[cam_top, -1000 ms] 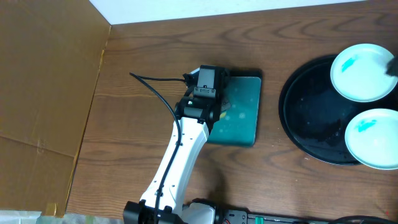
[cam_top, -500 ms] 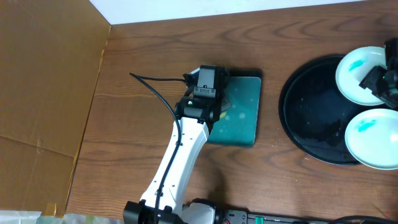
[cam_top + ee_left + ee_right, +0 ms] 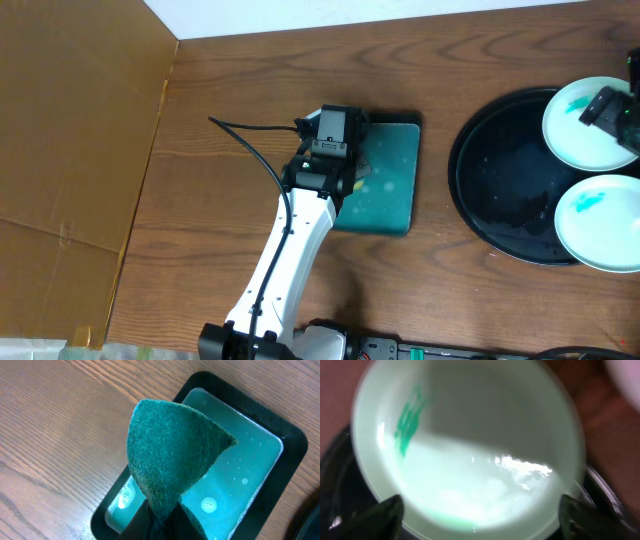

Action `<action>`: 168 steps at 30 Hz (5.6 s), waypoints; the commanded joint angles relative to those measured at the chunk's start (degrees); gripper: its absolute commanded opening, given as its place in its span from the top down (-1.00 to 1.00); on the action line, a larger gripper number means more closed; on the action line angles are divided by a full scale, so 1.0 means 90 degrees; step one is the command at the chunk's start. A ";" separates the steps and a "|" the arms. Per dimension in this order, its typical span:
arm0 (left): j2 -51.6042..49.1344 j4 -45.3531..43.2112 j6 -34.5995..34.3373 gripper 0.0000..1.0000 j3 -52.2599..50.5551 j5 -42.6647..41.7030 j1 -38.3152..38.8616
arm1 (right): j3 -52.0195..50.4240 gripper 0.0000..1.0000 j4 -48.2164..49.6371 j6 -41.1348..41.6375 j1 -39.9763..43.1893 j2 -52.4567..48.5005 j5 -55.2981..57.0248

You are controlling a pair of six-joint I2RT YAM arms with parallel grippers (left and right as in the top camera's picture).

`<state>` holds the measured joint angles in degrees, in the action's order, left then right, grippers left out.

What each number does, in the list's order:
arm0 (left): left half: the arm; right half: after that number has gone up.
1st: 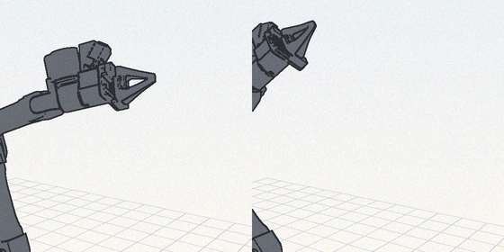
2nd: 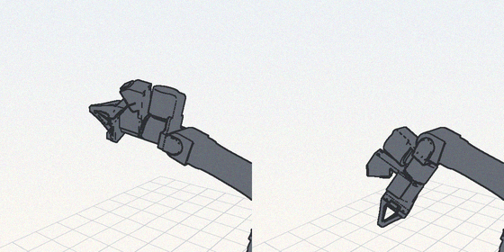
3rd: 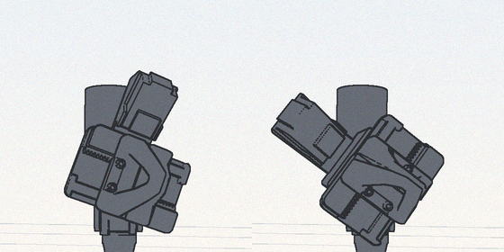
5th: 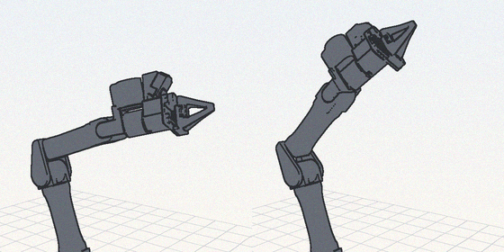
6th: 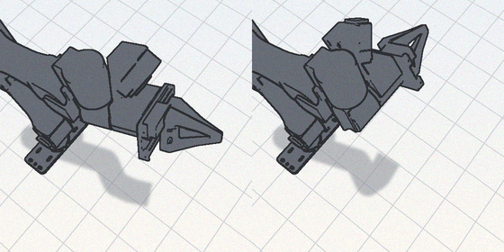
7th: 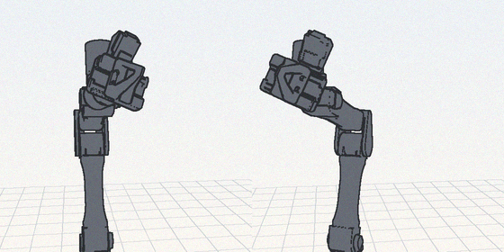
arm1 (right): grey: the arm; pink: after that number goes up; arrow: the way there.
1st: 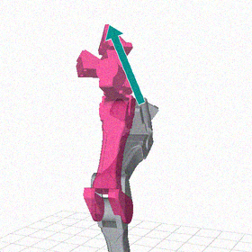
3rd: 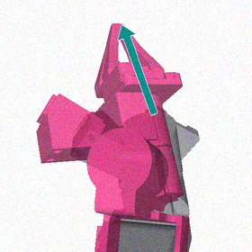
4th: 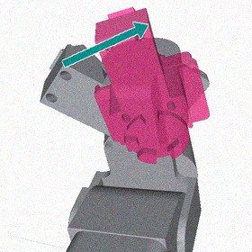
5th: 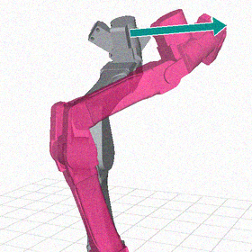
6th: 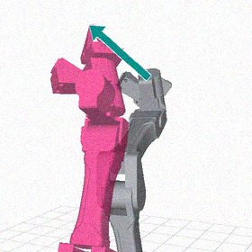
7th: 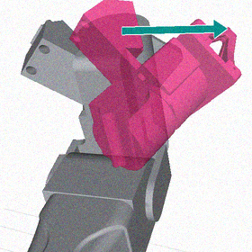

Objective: Clean dirty plates on tray and stack at the side
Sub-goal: 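Grasp the back plate rim with the right gripper and pull it forward, then carry the sponge with the left gripper onto the pulled plate, then scrub the plate with the sponge in the left gripper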

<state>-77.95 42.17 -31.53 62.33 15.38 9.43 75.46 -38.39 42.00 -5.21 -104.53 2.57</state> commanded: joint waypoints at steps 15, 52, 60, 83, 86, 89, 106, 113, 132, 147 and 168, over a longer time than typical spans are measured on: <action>0.0012 -0.0005 -0.0342 0.86 -0.0024 0.0056 -0.0029 | -0.1338 -0.47 0.1151 0.1212 -0.0012 0.0243 0.0328; 0.0012 -0.0002 -0.0342 0.86 -0.0024 0.0053 -0.0029 | -0.1491 0.36 0.1246 0.1168 -0.0063 -0.0376 0.0449; 0.0012 -0.0002 -0.0340 0.86 -0.0024 0.0053 -0.0029 | -0.1265 0.97 0.1525 0.0362 -0.0087 -0.0316 0.0432; -0.1523 -0.0393 -0.0291 0.85 -0.0024 -0.0855 -0.0027 | -0.0772 0.98 0.0347 -0.3934 -0.0265 -0.0284 -0.2630; -0.1933 -0.0568 -0.0291 0.86 -0.0024 -0.0860 -0.0029 | -0.0804 0.98 0.0362 -0.3946 -0.0265 -0.0287 -0.2365; -0.2339 -0.0772 -0.0255 0.86 -0.0024 -0.1015 -0.0029 | -0.0882 0.97 0.0408 -0.4209 -0.0267 -0.0287 -0.2387; -0.2892 -0.1358 0.0721 0.86 -0.0017 -0.0942 -0.0022 | -0.0964 0.98 0.0464 -0.4891 -0.0267 -0.0291 -0.2934; -0.1205 -0.1294 0.0716 0.86 -0.0017 -0.1037 0.0002 | -0.0981 0.98 0.0491 -0.5064 -0.0267 -0.0367 -0.2934; -0.0889 -0.1970 -0.0034 0.86 -0.0019 -0.1661 0.2004 | -0.0981 0.98 0.0916 -0.4381 -0.0265 -0.0733 -0.2455; -0.2856 -0.4464 -0.2062 0.85 -0.0022 -0.1668 0.3249 | -0.0981 0.99 0.1071 -0.3478 -0.0267 -0.0738 -0.2169; -0.3492 -0.3262 -0.1105 0.86 -0.0017 -0.0175 0.2613 | -0.0981 0.98 0.0979 -0.3480 -0.0265 -0.0748 -0.1717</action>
<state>-109.25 10.55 -45.25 63.61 6.00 36.51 66.94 -29.23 9.91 -7.60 -110.63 -19.40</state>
